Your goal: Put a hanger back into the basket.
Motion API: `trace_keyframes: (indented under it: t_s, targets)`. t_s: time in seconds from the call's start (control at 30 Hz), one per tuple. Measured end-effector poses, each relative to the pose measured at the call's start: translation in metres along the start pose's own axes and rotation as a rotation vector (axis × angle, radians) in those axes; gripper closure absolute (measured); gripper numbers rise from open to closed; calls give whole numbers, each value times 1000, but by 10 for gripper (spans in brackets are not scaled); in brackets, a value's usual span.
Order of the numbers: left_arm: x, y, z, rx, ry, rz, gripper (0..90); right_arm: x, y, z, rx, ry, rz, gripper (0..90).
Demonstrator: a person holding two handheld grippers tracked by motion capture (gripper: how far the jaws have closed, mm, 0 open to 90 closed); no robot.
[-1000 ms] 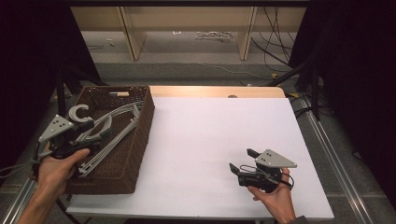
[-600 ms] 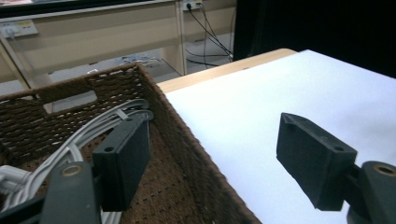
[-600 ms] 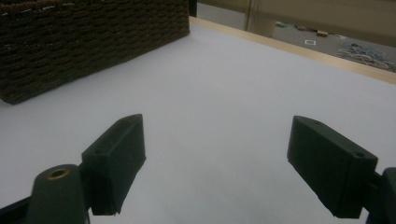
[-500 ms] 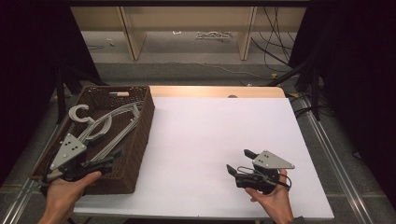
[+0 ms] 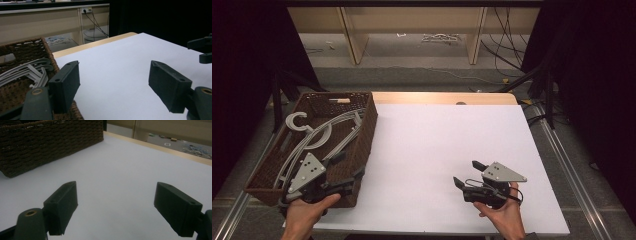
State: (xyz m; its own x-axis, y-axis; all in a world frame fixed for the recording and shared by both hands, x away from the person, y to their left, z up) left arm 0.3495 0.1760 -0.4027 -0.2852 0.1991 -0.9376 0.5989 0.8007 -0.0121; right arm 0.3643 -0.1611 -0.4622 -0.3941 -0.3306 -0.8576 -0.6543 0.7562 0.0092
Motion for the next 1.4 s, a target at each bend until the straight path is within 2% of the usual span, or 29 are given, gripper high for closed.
trace_keyframes:
  t_s: [0.1, 0.23, 0.37, 0.4, 0.47, 0.53, 0.57, 0.67, 0.7, 0.77, 0.8, 0.87, 0.9, 0.93, 1.07, 1.13, 1.2, 1.23, 1.4]
  targets:
    - [5, -5, 5, 27, -12, -5, 229, 0, 2, 0, -3, -16, -1, 198]
    - [10, -12, 9, 29, -29, 27, 215, 1, 6, -2, -5, -14, -6, 187]
    - [16, -23, 14, 55, -33, 46, 193, 1, 10, -3, -13, -21, -11, 170]
    - [17, -25, 16, 63, -35, 63, 191, 1, 12, -3, -20, -22, -3, 170]
    - [21, -29, 19, 74, -36, 72, 181, 1, 12, -4, -3, -28, -23, 165]
    - [26, -32, 22, 99, -37, 55, 178, 1, 14, -4, -3, -34, -25, 163]
    - [29, -32, 23, 114, -39, 37, 177, 2, 17, -3, -24, -27, -8, 163]
    - [34, -30, 26, 108, -24, 29, 177, 2, 18, -3, -15, -32, -36, 163]
    - [36, -29, 28, 111, -23, 31, 189, 3, 19, -3, -17, -25, -39, 164]
    - [40, -29, 31, 113, -13, 24, 188, 4, 22, -3, -35, -15, -14, 164]
    - [42, -30, 32, 112, -10, 15, 187, 3, 20, -3, -24, -27, -27, 163]
    - [42, -31, 32, 107, -8, 21, 183, 3, 21, -3, -27, -40, -27, 163]
    - [41, -31, 31, 104, -16, 40, 182, 5, 24, -5, -37, -17, -7, 163]
    - [41, -32, 31, 107, -27, 31, 182, 4, 23, -6, -25, -36, -22, 163]
    - [37, -33, 28, 111, -62, 36, 179, 5, 28, -11, -25, -54, -13, 162]
    - [35, -34, 27, 124, -78, 33, 179, 8, 32, -13, -41, -42, 3, 162]
    - [36, -36, 25, 128, -77, 19, 176, 9, 33, -15, -49, -41, 3, 161]
    - [36, -37, 26, 131, -73, 30, 176, 9, 32, -16, -33, -53, 3, 161]
    - [38, -39, 28, 135, -61, 34, 161, 8, 34, -16, -46, -63, 4, 161]
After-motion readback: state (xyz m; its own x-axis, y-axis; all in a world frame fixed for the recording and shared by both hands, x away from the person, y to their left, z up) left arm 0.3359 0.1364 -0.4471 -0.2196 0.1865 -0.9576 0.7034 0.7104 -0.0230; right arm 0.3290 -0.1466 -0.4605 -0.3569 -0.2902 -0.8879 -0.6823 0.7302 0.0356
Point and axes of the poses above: each handheld gripper's, and its own axes: z roughly forward along the jaws, x roughly out of its underside, y roughly to its left, the point moved 8 cm from there along z, roughly forward along the jaws, and after that the axes turned 7 degrees about y, right-handed, at the moved point
